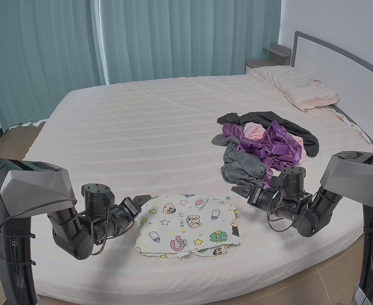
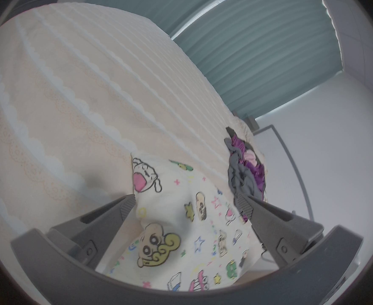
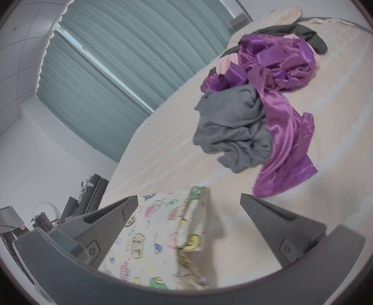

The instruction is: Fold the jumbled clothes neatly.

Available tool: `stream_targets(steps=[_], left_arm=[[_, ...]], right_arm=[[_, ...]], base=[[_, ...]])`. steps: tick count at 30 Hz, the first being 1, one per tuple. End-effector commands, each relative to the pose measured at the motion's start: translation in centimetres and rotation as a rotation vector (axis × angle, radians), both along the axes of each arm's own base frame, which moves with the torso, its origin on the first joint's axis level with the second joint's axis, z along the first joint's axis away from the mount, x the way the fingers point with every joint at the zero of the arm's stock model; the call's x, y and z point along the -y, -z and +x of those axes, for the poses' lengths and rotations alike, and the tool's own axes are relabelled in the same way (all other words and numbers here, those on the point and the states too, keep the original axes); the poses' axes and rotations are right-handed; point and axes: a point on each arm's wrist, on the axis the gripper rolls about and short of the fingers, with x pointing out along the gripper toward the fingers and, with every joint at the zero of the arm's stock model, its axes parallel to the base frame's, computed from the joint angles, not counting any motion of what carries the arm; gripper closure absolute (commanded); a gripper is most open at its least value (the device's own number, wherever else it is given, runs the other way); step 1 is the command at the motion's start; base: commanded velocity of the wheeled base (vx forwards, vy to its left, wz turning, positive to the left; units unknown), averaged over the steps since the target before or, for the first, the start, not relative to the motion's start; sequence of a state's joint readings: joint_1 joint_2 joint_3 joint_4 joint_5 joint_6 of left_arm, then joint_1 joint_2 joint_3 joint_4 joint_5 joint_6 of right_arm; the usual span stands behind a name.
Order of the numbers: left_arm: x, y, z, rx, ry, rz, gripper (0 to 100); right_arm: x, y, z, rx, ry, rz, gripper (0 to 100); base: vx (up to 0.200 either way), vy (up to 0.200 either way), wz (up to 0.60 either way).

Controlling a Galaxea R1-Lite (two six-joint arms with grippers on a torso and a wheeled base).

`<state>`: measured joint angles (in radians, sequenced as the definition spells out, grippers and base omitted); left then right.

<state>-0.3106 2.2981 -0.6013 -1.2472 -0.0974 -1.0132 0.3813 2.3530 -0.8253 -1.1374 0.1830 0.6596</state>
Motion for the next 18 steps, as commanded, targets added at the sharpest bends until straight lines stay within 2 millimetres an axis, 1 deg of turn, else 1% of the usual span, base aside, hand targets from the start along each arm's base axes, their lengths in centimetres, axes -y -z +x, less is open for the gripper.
stream_targets(steps=[1,3,4,5,7,10,13,14,15,18], left_arm=[[-0.3,-1.5,0.5,0.044,-0.039,-0.07,0],[-0.3,-1.9,0.6,0.059,-0.05,-0.109,0],[-0.3,-2.0,0.6,0.061,-0.053,-0.117,0],[-0.3,-2.4,0.6,0.068,-0.059,-0.153,0],[0.0,-2.6,0.5,0.069,-0.059,-0.183,0],[0.3,-2.6,0.3,0.066,-0.052,-0.192,0],[1.0,-2.6,0.0,0.06,-0.031,-0.191,0],[1.1,-2.6,-0.1,0.059,-0.026,-0.191,0],[1.8,-2.5,-0.4,0.054,-0.006,-0.189,0],[2.8,-2.3,-0.8,0.045,0.022,-0.187,0]], right_arm=[[-3.5,-0.8,-1.4,0.053,-0.067,0.03,0],[-4.6,-1.1,-1.5,0.069,-0.071,0.078,0],[-4.7,-1.0,-1.4,0.069,-0.072,0.085,0],[-5.6,-0.6,-1.2,0.063,-0.075,0.121,0],[-6.1,0.6,-0.4,0.055,-0.066,0.124,0],[-6.3,2.9,0.8,0.025,-0.045,0.115,0],[-6.4,5.2,1.3,-0.022,-0.035,0.087,0],[-6.4,5.3,1.4,-0.024,-0.032,0.085,0],[-6.4,5.6,1.7,-0.028,-0.015,0.077,0],[-5.8,5.5,2.4,-0.019,0.039,0.065,0]], base=[[0.0,0.0,0.0],[0.0,0.0,0.0],[0.0,0.0,0.0],[0.0,0.0,0.0],[0.0,0.0,0.0],[0.0,0.0,0.0],[0.0,0.0,0.0],[0.0,0.0,0.0],[0.0,0.0,0.0],[0.0,0.0,0.0]])
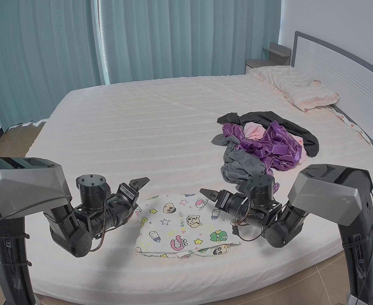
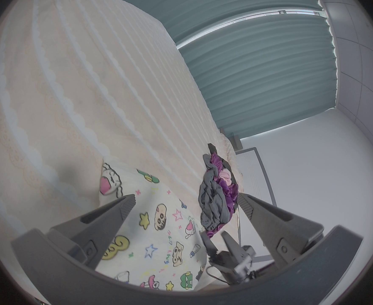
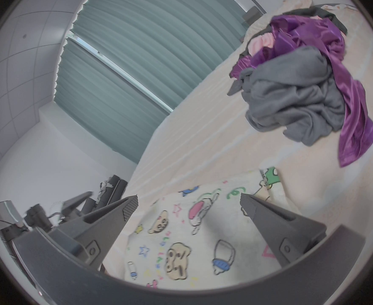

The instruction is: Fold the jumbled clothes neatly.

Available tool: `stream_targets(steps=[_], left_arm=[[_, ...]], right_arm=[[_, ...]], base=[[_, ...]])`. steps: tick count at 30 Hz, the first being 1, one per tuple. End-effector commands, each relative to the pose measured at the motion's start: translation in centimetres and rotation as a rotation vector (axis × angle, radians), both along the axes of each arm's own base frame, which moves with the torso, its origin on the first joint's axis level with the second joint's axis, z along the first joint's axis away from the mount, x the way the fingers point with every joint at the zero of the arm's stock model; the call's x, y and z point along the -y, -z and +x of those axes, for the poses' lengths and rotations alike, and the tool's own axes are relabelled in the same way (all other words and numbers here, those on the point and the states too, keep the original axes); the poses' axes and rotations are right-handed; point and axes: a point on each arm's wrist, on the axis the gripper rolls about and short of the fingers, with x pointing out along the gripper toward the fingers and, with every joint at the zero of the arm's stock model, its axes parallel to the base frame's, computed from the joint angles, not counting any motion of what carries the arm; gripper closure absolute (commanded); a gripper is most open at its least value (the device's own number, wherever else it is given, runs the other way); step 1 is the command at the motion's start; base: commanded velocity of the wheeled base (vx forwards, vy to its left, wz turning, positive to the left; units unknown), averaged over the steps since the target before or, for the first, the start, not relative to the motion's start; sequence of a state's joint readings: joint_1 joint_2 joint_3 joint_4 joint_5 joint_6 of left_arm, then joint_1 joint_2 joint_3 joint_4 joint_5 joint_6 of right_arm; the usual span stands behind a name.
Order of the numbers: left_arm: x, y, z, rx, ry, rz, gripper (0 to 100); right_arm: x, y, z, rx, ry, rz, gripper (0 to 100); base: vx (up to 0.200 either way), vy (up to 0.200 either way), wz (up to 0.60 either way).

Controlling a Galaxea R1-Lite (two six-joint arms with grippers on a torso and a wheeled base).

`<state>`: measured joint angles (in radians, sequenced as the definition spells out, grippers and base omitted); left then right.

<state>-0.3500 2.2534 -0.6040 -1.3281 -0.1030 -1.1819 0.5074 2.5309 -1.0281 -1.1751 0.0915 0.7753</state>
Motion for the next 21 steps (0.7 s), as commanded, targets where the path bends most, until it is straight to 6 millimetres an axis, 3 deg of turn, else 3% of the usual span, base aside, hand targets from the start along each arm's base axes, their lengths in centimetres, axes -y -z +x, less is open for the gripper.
stream_targets(steps=[1,8,16,21], left_arm=[[1.9,0.2,-0.8,-0.005,0.059,0.001,0],[3.5,1.3,-1.3,-0.018,0.105,0.033,0],[3.8,4.2,-2.0,-0.052,0.089,0.247,0],[4.7,5.0,-2.0,-0.109,0.067,0.329,0]], right_arm=[[0.7,2.2,1.2,-0.026,0.063,-0.025,0],[1.2,2.0,1.7,-0.003,0.118,-0.026,0],[1.4,2.0,1.8,-0.002,0.147,-0.028,0],[1.6,1.9,1.7,0.004,0.154,-0.024,0]], base=[[0.0,0.0,0.0],[0.0,0.0,0.0],[0.0,0.0,0.0],[0.0,0.0,0.0]])
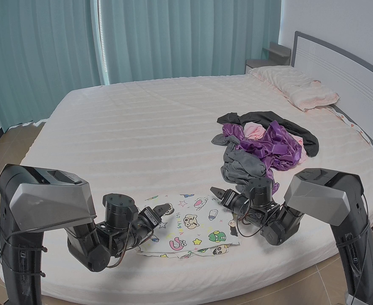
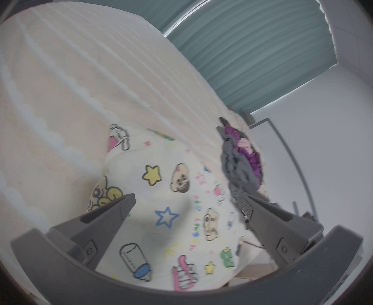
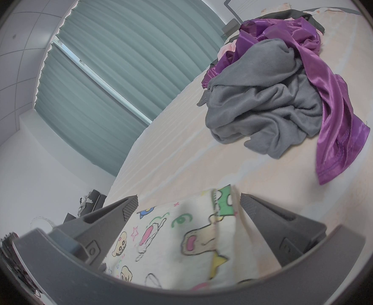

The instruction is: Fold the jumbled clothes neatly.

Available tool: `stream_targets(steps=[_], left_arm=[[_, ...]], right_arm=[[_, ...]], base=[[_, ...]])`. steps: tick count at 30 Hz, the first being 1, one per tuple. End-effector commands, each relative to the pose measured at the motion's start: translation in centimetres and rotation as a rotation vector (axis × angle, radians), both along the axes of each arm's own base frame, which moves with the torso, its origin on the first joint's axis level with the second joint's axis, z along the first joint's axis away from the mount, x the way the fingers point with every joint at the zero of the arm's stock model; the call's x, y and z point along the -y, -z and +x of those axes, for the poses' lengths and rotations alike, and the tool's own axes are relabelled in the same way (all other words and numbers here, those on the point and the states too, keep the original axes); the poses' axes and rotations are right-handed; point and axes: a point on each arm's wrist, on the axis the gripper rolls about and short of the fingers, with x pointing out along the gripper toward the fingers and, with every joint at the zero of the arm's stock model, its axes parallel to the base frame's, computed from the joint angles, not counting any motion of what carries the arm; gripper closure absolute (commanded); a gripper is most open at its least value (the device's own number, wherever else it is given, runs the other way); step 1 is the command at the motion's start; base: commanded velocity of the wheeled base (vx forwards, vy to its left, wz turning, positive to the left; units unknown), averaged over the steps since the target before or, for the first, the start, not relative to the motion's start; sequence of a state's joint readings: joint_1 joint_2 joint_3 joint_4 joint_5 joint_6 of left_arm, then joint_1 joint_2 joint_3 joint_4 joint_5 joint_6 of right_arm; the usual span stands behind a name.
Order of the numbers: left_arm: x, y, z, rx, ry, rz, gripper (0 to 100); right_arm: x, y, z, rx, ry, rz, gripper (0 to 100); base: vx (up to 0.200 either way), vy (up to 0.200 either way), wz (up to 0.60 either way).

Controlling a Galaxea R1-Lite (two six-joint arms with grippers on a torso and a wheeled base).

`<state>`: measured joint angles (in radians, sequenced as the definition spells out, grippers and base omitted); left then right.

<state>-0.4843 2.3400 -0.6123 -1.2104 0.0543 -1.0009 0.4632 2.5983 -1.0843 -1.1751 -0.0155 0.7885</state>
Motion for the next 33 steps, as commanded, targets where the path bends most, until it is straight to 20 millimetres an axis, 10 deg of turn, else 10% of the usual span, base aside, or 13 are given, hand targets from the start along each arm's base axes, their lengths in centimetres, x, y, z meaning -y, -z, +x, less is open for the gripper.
stream_targets(steps=[1,7,17,24,26,33], left_arm=[[0.9,1.0,0.1,-0.027,-0.005,0.055,0],[0.9,0.3,0.1,-0.002,-0.016,0.051,0],[-1.7,-7.4,0.2,0.198,-0.069,0.0,0],[-6.9,-17.7,-2.2,0.536,-0.286,0.123,0],[-8.7,-20.4,-5.8,0.623,-0.301,0.166,0],[-11.7,-22.3,-14.5,0.71,-0.355,0.384,0]], right_arm=[[0.2,-0.1,0.0,0.011,0.013,0.002,0],[0.9,-1.4,0.4,0.055,0.061,0.006,0],[4.7,-9.3,-0.6,0.164,0.13,0.029,0],[8.8,-19.4,-9.2,0.365,0.164,-0.02,0],[10.2,-22.0,-13.8,0.439,0.149,-0.057,0],[14.4,-23.2,-24.5,0.602,0.153,-0.243,0]], base=[[0.0,0.0,0.0],[0.0,0.0,0.0],[0.0,0.0,0.0],[0.0,0.0,0.0],[0.0,0.0,0.0],[0.0,0.0,0.0]])
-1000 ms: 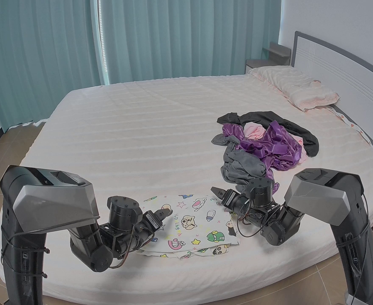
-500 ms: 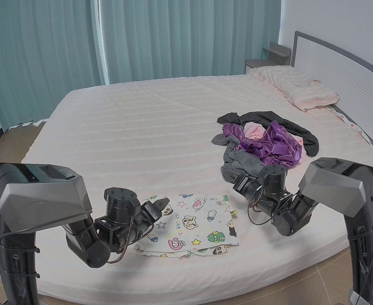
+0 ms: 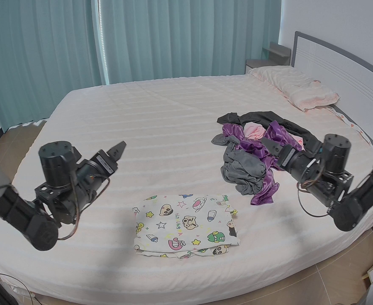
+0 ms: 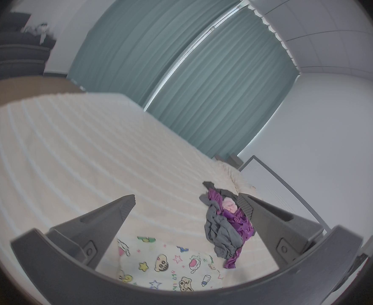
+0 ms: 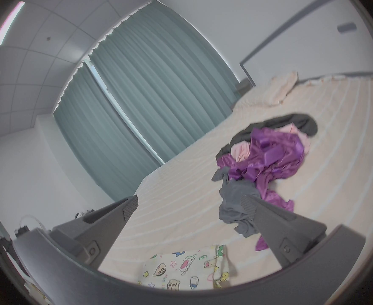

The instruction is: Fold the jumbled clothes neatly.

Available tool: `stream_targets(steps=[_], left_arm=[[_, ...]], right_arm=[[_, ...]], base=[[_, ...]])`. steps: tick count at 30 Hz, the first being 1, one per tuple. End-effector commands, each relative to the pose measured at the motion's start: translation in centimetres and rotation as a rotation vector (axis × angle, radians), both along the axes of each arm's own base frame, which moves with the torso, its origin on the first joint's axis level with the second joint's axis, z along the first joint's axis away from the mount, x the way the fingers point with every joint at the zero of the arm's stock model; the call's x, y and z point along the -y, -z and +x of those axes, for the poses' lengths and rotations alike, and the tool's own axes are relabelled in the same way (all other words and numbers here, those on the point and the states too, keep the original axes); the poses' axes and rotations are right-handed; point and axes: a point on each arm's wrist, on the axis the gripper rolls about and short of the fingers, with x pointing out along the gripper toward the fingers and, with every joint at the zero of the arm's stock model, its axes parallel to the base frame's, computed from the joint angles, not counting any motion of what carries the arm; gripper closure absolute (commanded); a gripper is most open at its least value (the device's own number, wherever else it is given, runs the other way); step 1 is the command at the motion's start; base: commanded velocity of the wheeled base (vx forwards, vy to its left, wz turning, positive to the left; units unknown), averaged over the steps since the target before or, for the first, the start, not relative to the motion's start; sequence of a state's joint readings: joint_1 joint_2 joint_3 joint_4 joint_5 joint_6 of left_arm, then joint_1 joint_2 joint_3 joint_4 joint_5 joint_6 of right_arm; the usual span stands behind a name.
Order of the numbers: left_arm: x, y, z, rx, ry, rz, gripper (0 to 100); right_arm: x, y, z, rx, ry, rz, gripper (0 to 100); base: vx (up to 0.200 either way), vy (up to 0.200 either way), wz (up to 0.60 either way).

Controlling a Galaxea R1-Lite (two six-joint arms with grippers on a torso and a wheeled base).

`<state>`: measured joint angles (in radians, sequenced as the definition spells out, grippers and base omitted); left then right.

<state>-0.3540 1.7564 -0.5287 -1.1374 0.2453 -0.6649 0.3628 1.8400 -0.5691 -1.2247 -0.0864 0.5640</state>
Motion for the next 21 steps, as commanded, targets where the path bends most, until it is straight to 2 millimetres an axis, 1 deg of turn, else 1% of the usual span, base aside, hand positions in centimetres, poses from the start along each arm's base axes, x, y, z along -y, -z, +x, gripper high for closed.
stream_targets(steps=[1,2,4,5,8,11,13,15,16,17,19,21], left_arm=[[-5.6,-5.8,-12.2,0.217,-0.206,0.192,0],[-5.8,-5.8,-12.9,0.22,-0.222,0.203,0],[-6.6,-6.1,-15.1,0.233,-0.263,0.25,0],[-6.7,-6.1,-15.4,0.232,-0.265,0.256,0],[-7.7,-6.3,-18.4,0.212,-0.286,0.33,0],[-8.5,-6.3,-20.5,0.2,-0.316,0.378,0],[-9.1,-6.2,-22.3,0.201,-0.339,0.413,0],[-9.6,-5.8,-23.6,0.197,-0.355,0.442,0],[-9.6,-5.8,-23.8,0.197,-0.358,0.445,0],[-10.0,-5.3,-24.8,0.177,-0.392,0.464,0],[-10.3,-4.6,-25.8,0.14,-0.446,0.493,0],[-10.5,-4.0,-26.7,0.114,-0.494,0.52,0]], right_arm=[[6.2,-4.2,-15.4,0.265,0.052,-0.166,0],[6.5,-4.0,-16.2,0.27,0.058,-0.174,0],[7.8,-3.4,-18.5,0.268,0.105,-0.225,0],[8.0,-3.3,-18.8,0.266,0.112,-0.231,0],[9.6,-2.7,-22.0,0.245,0.194,-0.266,0],[10.1,-2.5,-24.2,0.23,0.221,-0.277,0],[10.5,-1.9,-26.1,0.184,0.235,-0.3,0],[10.7,-1.6,-27.6,0.154,0.234,-0.318,0],[10.8,-1.5,-27.9,0.151,0.234,-0.32,0],[10.9,-1.1,-29.1,0.129,0.229,-0.333,0],[11.1,-0.9,-30.6,0.137,0.23,-0.358,0],[11.3,-0.7,-31.7,0.155,0.236,-0.39,0]], base=[[0.0,0.0,0.0],[0.0,0.0,0.0],[0.0,0.0,0.0],[0.0,0.0,0.0],[0.0,0.0,0.0],[0.0,0.0,0.0],[0.0,0.0,0.0],[0.0,0.0,0.0],[0.0,0.0,0.0],[0.0,0.0,0.0],[0.0,0.0,0.0],[0.0,0.0,0.0]])
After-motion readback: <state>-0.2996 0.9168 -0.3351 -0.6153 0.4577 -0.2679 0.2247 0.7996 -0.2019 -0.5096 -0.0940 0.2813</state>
